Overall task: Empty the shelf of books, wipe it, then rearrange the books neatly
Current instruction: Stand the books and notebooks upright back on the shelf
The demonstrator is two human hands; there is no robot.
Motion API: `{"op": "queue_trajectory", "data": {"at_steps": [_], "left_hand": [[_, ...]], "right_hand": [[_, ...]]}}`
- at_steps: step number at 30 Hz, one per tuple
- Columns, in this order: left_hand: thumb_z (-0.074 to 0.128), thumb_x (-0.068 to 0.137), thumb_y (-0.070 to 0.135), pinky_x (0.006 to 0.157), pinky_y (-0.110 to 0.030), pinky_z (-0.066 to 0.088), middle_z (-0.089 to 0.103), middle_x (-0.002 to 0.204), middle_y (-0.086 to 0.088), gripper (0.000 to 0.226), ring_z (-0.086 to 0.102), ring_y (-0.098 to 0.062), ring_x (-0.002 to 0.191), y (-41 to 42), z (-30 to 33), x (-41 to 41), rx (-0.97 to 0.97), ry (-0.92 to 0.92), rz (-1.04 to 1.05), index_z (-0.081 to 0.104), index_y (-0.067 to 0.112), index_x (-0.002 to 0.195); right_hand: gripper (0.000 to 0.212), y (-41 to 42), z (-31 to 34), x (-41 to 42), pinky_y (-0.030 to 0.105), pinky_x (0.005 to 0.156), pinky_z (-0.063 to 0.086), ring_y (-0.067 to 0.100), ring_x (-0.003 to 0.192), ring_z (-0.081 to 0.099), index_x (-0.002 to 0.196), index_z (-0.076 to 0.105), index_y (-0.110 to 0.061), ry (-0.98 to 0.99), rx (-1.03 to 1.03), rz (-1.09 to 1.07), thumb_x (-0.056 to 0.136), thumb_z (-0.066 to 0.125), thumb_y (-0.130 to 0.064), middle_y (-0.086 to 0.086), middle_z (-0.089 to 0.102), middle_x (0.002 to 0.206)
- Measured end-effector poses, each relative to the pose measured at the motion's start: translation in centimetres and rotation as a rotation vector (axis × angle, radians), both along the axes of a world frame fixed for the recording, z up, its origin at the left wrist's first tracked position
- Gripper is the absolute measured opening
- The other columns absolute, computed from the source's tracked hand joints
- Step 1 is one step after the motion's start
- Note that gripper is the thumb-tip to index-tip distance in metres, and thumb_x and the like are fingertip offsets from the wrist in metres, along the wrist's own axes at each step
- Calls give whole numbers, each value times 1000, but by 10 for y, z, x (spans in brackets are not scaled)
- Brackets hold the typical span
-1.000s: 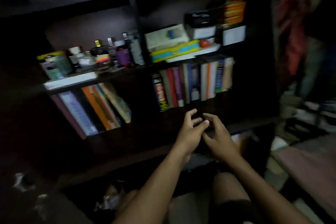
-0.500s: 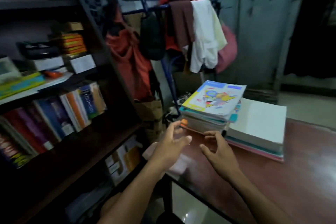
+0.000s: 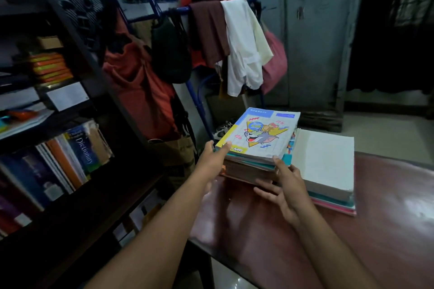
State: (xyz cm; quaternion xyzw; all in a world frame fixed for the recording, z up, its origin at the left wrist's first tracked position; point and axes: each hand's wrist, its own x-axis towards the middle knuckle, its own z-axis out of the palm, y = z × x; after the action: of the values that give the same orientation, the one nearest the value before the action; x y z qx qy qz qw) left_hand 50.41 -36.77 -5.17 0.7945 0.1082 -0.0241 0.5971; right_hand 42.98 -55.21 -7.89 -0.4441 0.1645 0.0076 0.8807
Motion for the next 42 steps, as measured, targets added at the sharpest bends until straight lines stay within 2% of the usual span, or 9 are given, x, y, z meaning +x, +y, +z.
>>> {"op": "queue_trajectory", "data": {"at_steps": [3,6,11,15,22,29,33,38,42], "left_hand": [[68,78,68,94,-47,57,69,118,-2,69,68,-20,104,-11,5,13,24,4,51,55,19,125],[76,76,61,90,-43,58,68,112,-2,59,67,-20,100,-19,2,17,105,-27,112,57,19,113],[82,84,28,81,-45,63,66,112,-7,49,71,-22,97,-27,-1,3,-153,41,109,47,15,115],[81,83,11,57,-33,61,72,106,-14,51,73,-22,79,-11,7,-49,-327,160,-33,47,10,122],[68,91,2,65,-45,64,73,118,-12,55,72,-33,104,45,-15,-159,-477,224,-209,49,35,131],[67,90,-1,66,-41,63,71,124,-11,58,71,-39,105,139,-26,-265,-556,23,64,49,32,133],[73,84,22,73,-44,63,72,123,-9,56,71,-35,107,205,-24,-336,-575,-88,388,51,25,136],[45,99,57,66,-40,63,74,116,-13,54,73,-34,103,258,-24,-399,-644,-134,759,62,17,130],[41,106,46,62,-41,62,75,110,-18,48,74,-36,98,288,-27,-435,-682,-144,932,65,10,127]], "right_hand": [[48,-2,12,7,57,72,61,39,88,74,135,39,-23,-15,-1,30,96,64,-38,13,66,119],[38,-3,21,12,55,69,61,39,87,75,130,45,-22,-29,-17,22,99,59,-39,13,70,112],[27,-11,17,7,53,66,62,30,83,76,132,51,-18,-63,-45,-19,105,51,-19,9,72,108],[29,-27,2,-17,52,64,61,31,107,68,127,54,-15,-61,-87,19,100,52,-6,11,69,119],[37,-7,-14,-81,54,64,60,39,95,73,124,58,-20,-66,-219,359,92,60,-1,13,75,109],[37,107,-23,-113,53,79,59,38,103,71,128,56,-18,-228,-275,661,93,67,-9,12,74,115],[39,213,-25,-116,46,87,60,32,103,72,132,56,-9,-312,-398,906,94,66,-7,10,75,114],[21,325,-17,-139,40,58,60,28,80,75,114,65,-11,-252,-453,1120,93,70,-10,9,78,95],[24,370,-11,-161,38,56,60,29,81,75,116,61,-10,-297,-546,1239,94,70,-17,12,77,97]]}}
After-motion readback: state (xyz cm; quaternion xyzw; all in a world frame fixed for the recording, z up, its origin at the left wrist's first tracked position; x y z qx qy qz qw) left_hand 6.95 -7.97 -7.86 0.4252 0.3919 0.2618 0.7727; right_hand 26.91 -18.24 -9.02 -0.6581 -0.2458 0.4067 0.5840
